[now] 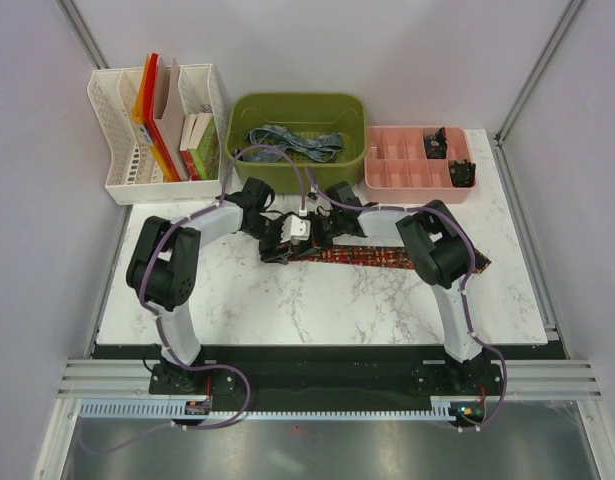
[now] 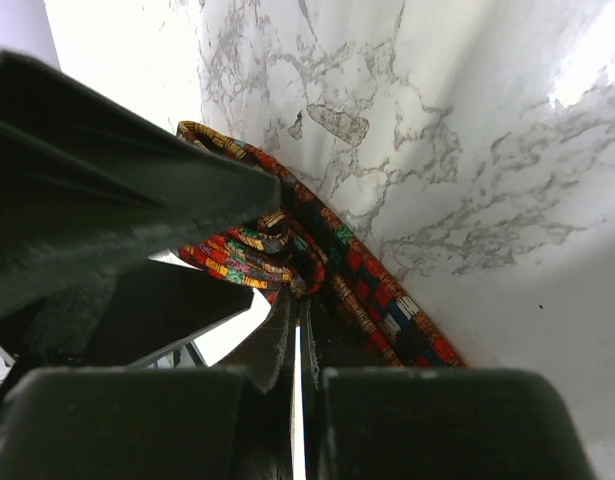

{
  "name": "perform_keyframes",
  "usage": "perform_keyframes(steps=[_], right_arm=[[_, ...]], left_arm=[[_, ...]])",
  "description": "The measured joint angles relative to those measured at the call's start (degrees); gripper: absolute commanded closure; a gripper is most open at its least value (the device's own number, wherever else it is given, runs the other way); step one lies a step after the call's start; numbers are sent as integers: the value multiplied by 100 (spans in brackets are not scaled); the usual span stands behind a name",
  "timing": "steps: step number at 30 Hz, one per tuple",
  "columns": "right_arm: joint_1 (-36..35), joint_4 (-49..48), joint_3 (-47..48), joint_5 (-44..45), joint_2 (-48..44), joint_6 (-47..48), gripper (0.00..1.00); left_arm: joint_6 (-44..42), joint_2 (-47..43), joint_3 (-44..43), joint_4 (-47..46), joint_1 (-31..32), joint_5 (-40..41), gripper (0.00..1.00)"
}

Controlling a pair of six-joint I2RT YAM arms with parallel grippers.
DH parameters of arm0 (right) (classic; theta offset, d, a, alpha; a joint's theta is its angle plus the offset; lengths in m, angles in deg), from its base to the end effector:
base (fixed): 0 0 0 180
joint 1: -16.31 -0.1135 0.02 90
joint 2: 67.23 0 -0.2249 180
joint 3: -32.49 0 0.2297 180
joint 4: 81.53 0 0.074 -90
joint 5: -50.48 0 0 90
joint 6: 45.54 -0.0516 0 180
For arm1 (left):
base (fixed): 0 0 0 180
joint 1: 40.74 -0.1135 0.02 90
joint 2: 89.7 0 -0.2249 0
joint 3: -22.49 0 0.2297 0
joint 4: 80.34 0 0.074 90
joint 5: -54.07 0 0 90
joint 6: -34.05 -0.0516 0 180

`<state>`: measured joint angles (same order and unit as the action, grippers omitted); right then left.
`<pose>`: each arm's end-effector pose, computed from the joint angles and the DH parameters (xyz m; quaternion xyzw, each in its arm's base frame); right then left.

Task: Roll the ties
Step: Roll the tie at the center of the board.

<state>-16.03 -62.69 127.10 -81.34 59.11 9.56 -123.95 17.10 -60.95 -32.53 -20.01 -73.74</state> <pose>0.3365 0.2538 0.0870 -0.1007 0.8819 0.4543 0.0764 0.3002 -0.1474 0.1291 0.6905 0.6302 -0.2308 0.2699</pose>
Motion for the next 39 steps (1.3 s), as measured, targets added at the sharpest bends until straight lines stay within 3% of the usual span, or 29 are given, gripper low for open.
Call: perform_keyframes(steps=[5, 12, 20, 28, 34, 39], right_arm=[[0, 22, 26, -4, 4, -26, 100], [17, 114, 127, -39, 15, -42, 100], [72, 122, 136, -35, 59, 24, 100], [125, 22, 133, -195, 162, 50, 100], [140, -33, 133, -304, 203, 50, 100], [140, -33, 133, -310, 205, 48, 100]], left_arm=[[-188, 20, 68, -11, 66, 87, 48], [-424, 20, 205, -33, 63, 177, 53], [-358, 24, 144, 20, 15, 155, 23], [-280, -284, 136, 142, -577, 26, 19], [-278, -358, 175, 175, -586, -28, 27], [-267, -326, 153, 197, -498, -35, 43]])
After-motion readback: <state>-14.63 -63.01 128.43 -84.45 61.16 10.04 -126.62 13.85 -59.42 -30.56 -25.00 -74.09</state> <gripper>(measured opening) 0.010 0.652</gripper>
